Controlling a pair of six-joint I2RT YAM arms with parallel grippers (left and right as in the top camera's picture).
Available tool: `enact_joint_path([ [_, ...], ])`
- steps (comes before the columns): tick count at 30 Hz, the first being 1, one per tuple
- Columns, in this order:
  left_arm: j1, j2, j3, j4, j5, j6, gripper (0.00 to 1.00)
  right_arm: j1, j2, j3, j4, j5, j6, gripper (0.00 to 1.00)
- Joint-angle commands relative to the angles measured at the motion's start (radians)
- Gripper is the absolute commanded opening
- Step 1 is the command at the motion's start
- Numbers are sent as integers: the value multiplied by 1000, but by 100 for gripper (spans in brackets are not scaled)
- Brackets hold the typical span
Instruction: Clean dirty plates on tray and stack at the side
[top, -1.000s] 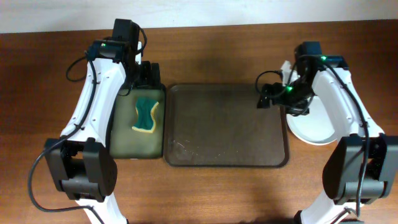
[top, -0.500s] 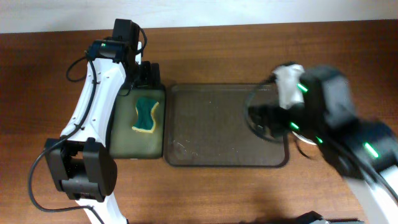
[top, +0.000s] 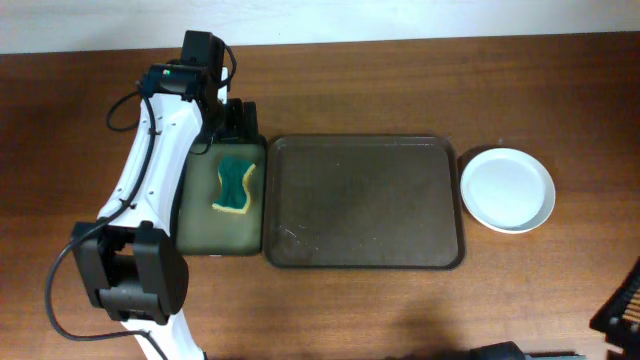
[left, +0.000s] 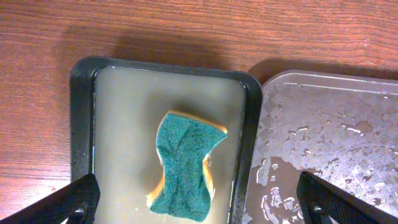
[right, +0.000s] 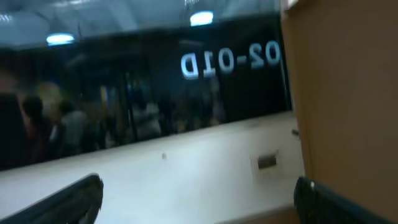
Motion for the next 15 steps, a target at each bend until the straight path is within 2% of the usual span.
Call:
enact_joint_path([
  [1,2,-15,7,0,10,12,100,-34,-115,-270,212,-77,-19,98],
  [3,2,-15,7,0,10,12,99,-34,-150,-389,361,-92,-19,98],
  [5,2,-15,7,0,10,12,100,-34,-200,-587,615,-120,-18,99],
  [8,2,-15,7,0,10,12,99,-34,-217,-763,797,-151,-18,99],
  [15,2,-15,7,0,10,12,99,-33,-217,-1015,781,-228,-18,98],
])
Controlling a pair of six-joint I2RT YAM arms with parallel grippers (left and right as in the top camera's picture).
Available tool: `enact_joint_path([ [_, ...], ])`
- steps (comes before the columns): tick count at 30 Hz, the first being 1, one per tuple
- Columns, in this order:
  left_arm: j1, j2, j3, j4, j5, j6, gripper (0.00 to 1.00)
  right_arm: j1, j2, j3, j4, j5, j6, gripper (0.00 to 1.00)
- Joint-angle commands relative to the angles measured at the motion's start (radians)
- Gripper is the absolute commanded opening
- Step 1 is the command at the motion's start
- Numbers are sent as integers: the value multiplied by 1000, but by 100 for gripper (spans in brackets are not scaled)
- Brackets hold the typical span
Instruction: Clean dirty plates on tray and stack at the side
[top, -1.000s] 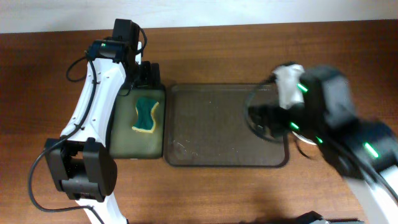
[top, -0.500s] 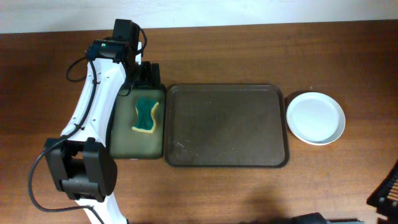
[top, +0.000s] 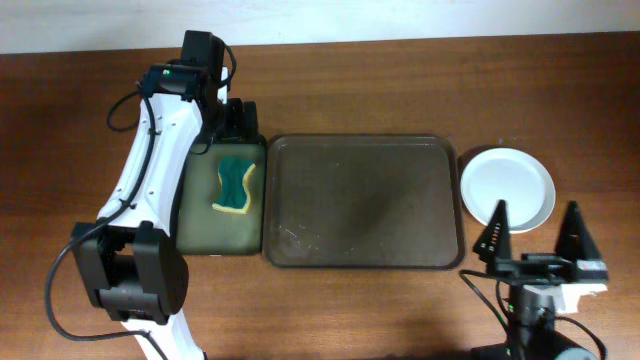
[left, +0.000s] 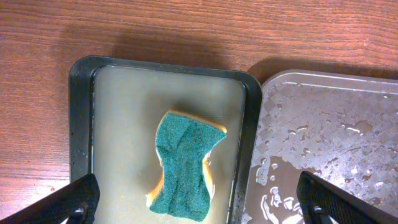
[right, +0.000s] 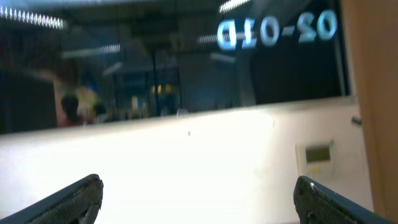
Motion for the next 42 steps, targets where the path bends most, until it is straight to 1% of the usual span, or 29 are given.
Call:
enact_joint_path([
  [1,2,-15,7,0,8,12,99,-7,-13,-119,-5,-56,0,98],
  [4,2,-15,7,-1,8,12,99,-8,-13,-206,-4,-66,0,98],
  [9,2,-15,7,0,8,12,100,-8,-13,-221,-197,-99,-1,98],
  [11,2,-15,7,0,8,12,100,-8,-13,-221,-305,-100,-10,98],
  [14,2,-15,7,-1,8,12,99,-8,-13,-221,-310,-130,-103,98],
  [15,2,-15,7,0,8,12,100,-8,-13,-221,-310,-130,-114,98],
  [42,2,-15,7,-1,8,12,99,-6,-13,-221,-309,-130,-116,98],
])
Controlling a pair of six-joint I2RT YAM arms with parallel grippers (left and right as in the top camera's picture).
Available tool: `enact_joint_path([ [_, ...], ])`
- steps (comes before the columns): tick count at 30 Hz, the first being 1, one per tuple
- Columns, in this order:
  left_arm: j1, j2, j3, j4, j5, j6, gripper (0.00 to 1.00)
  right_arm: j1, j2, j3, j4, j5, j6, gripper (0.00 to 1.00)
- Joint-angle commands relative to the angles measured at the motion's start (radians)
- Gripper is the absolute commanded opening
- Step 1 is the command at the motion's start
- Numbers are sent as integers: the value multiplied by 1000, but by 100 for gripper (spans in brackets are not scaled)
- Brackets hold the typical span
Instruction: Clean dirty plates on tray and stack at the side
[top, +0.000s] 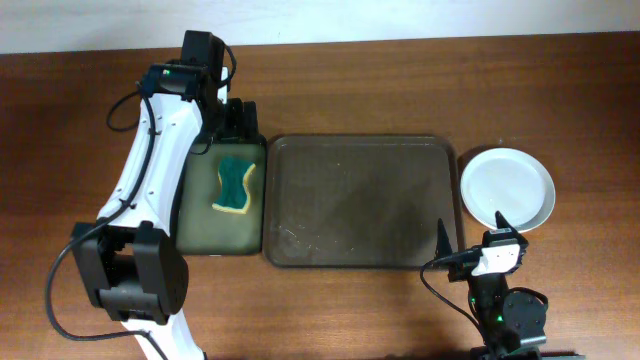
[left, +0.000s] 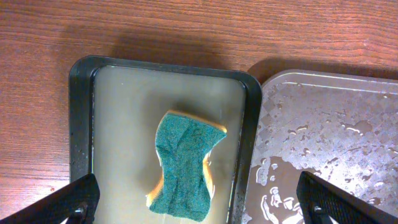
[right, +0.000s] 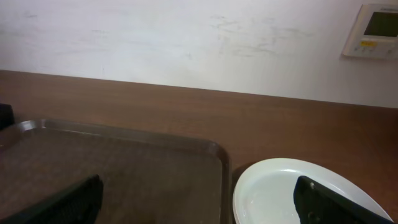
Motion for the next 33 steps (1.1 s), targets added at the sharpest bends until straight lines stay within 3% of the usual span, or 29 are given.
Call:
enact_joint_path([
  [1,2,-15,7,0,8,12,99,-6,-10,-5,-10,-9,-3,98],
  [23,-21,-41,5,-1,8,12,99,-6,-10,-5,-10,-10,-3,98],
  [27,-78,-129,5,-1,8,12,99,-6,-10,-5,-10,-9,-3,98],
  [33,-194,-425,5,-1,7,12,99,-6,-10,-5,-10,-10,-3,98],
])
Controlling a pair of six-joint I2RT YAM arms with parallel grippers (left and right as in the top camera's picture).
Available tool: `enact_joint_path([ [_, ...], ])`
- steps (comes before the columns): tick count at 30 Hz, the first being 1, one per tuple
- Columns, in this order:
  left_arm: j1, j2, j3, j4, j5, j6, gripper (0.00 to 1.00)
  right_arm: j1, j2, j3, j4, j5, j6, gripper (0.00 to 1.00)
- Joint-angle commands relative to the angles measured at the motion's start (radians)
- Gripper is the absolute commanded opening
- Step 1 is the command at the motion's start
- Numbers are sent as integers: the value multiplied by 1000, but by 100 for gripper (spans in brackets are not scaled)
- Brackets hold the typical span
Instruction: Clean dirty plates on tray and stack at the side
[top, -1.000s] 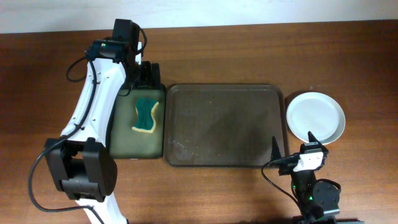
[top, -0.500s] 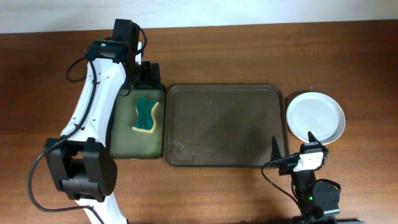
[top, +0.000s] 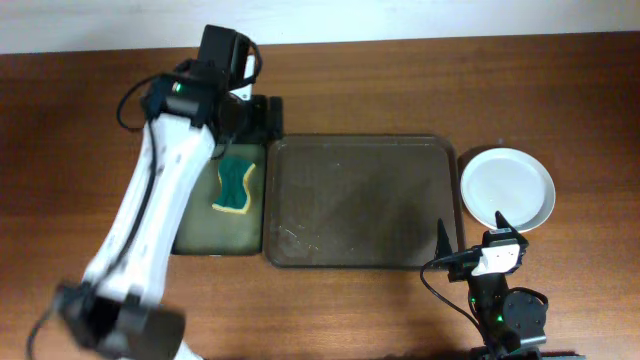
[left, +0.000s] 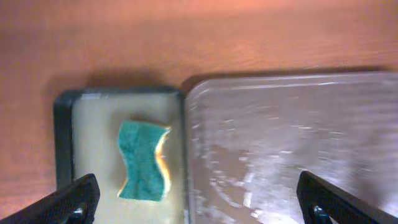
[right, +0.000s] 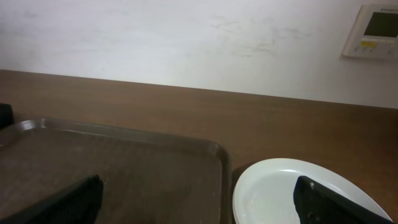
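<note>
A wet brown tray (top: 363, 200) lies mid-table with no plate on it; in the left wrist view the tray (left: 280, 137) shows water drops. A white plate (top: 507, 188) sits on the table right of it, also seen as the plate (right: 298, 193) by the right wrist. A green sponge (top: 235, 183) lies in a dark tub (top: 196, 235). My left gripper (top: 258, 118) hovers open over the tub's far right corner, high above the sponge (left: 144, 160). My right gripper (top: 472, 235) stands open at the front edge, between tray and plate, holding nothing.
The sponge tub (left: 65, 149) holds cloudy water and touches the tray's left edge. Bare wooden table (top: 400, 90) runs along the back. A white wall with a wall panel (right: 375, 28) rises behind the table.
My left gripper has moved right and higher: the sponge now looks smaller and sits left in its view, with the tray filling the right. The right arm, plate and sponge are unchanged.
At first my left gripper hung open over the sponge tub and my right arm was off the table, its camera facing the room. Then the right gripper showed at the front edge, then faced tray and plate. Now the left has shifted toward the tray.
</note>
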Motion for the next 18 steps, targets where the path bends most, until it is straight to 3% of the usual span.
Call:
enact_joint_path([
  [1,-45,-243,7,6,6,12,100,-6,-10,-5,-9,-9,-3,98],
  [9,59,-585,-45,-104,-46,27,99,-6,-10,-5,-9,-9,-3,99],
  [18,253,-1050,-499,-55,-47,27,99,-6,-10,-5,-9,-10,-3,98],
])
